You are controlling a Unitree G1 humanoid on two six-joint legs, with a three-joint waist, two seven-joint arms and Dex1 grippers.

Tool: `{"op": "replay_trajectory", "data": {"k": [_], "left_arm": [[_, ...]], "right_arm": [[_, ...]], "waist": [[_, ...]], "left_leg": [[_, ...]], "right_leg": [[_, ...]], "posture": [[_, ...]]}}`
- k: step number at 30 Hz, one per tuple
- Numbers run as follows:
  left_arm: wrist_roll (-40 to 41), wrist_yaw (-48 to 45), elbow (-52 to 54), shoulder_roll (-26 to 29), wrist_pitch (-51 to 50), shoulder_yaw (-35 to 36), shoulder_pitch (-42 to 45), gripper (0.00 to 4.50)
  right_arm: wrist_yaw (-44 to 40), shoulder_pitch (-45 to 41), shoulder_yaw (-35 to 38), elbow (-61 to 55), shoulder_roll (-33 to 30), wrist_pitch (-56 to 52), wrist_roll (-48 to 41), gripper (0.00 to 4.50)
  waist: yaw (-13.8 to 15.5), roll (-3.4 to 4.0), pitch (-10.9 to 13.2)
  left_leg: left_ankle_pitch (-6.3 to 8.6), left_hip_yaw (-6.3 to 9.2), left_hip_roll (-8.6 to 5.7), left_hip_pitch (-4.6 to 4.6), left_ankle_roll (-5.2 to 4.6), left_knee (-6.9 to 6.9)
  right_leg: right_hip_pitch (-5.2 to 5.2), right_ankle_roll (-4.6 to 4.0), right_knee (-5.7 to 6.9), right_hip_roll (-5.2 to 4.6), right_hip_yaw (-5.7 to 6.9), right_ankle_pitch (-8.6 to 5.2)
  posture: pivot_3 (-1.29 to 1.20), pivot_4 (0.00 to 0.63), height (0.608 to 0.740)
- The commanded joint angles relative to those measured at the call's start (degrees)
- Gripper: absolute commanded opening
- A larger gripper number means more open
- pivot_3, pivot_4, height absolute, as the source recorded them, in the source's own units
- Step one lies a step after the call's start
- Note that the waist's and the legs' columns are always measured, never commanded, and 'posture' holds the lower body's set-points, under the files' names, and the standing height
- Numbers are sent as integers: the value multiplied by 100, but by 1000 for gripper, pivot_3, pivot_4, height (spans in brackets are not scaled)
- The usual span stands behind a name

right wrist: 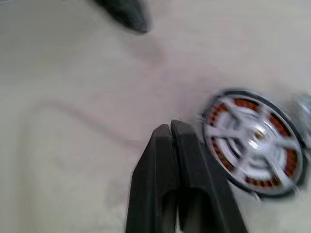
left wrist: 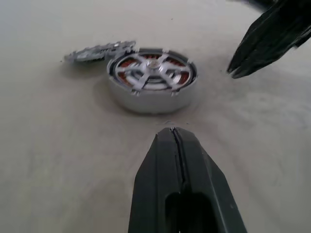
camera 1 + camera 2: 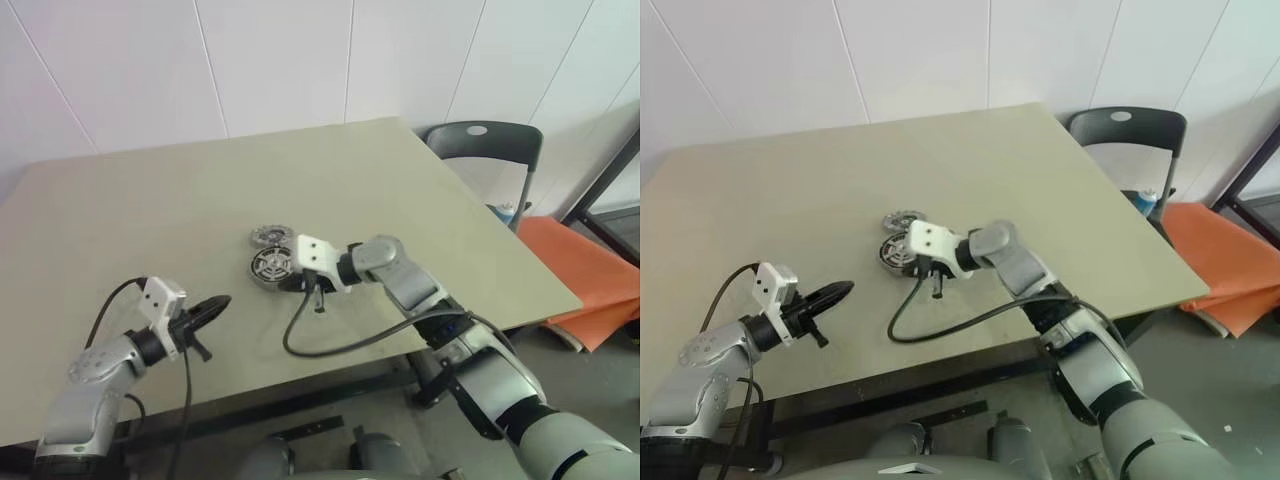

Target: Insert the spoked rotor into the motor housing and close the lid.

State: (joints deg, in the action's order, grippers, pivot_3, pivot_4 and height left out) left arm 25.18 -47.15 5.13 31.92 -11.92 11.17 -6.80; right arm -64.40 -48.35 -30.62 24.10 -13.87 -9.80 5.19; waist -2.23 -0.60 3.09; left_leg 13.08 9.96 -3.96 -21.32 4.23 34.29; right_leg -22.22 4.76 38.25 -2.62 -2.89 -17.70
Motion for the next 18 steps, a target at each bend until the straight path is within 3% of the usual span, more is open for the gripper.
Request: {"op": "replay_trajectory", "data": {"k": [1,10,18], "left_arm": [[4,81,-31,-95,276,195,78,0],[-85,189,-109,-361,359,35,379,0],[-38,181,9,-432,404,134,127,0]], "right_arm": [[-93,-574,-359,209,-131,660,632,1212],[677,-1629,-987,2093,219,2174,1928,4361],[1391,-2336,-841,3606,826,2661,2276,4361]], "waist": [[3,-2,-1],[-35,-5,-3],[-38,-4,-3]], "left_leg": [[0,0,-2,1,0,1],[0,1,-2,0,1,-6],[-1,10,-4,1,2,-11]], "right_leg": [[-2,0,-2,0,0,0],[-4,0,0,1,0,2],[-13,-4,8,5,-7,4]], "posture": [[0,0,740],[0,0,740],[0,0,740]]}}
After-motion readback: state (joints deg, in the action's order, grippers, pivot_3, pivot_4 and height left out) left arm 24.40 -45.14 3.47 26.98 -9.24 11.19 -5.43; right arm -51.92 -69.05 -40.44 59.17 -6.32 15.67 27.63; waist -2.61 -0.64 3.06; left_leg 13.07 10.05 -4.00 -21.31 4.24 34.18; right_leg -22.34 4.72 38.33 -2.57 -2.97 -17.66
